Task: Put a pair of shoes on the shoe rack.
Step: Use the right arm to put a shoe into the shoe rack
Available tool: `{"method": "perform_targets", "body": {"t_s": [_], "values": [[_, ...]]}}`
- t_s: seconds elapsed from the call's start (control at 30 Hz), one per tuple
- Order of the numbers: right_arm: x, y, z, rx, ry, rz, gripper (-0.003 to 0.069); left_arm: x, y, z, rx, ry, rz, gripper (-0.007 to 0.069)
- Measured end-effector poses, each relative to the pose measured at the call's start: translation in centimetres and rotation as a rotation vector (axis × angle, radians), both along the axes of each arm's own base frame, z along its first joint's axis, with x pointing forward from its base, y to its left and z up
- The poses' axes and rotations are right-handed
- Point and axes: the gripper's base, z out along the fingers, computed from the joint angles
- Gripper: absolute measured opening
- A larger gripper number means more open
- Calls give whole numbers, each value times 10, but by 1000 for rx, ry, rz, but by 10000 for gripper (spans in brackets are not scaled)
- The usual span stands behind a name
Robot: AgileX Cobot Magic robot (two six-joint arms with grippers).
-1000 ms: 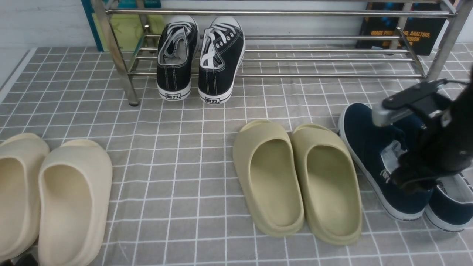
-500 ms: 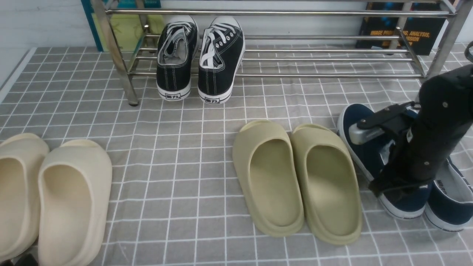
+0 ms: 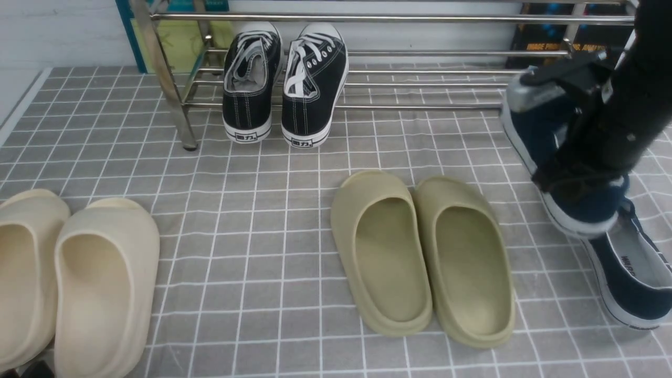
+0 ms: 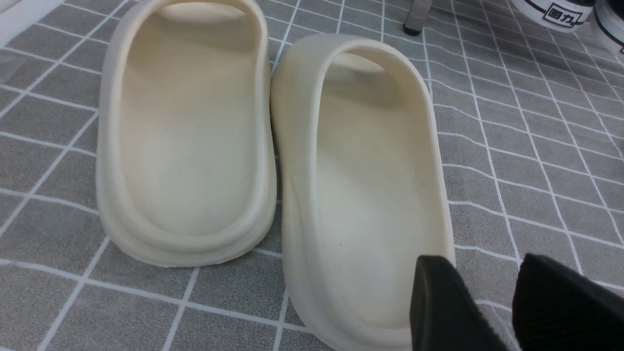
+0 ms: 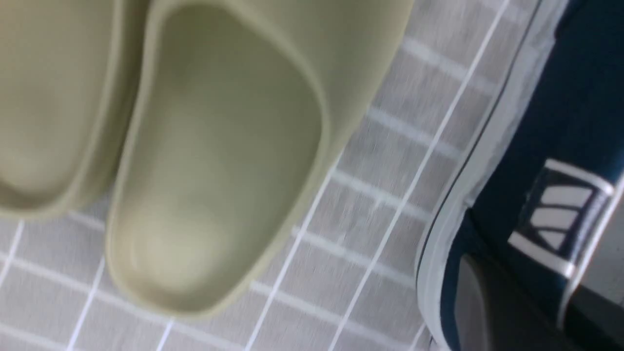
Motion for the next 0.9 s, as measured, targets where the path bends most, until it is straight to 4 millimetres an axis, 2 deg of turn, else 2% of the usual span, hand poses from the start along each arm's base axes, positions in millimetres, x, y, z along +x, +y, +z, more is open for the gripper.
{"method": "perform_targets", "body": {"t_s": [0.03,0.1,0.37,0.4,0.47,0.5,0.6,0.9], "values": [[1,0,0,0,-2,1,44,0,0,0,0,0,0,239],[15,5,0,1,-16,10,44,0,0,0,0,0,0,239],[64,20,-18,-1,-14,11,44,0,0,0,0,0,0,239],[65,20,-18,-1,-15,11,44,0,0,0,0,0,0,239],[83,24,-22,-6,-41,12,44,0,0,0,0,0,0,239],[83,24,-22,-8,-42,13,44,0,0,0,0,0,0,239],[104,29,-27,-15,-92,15,44,0,0,0,0,0,0,239],[138,38,-32,9,-226,18,44,0,0,0,0,0,0,239]]}}
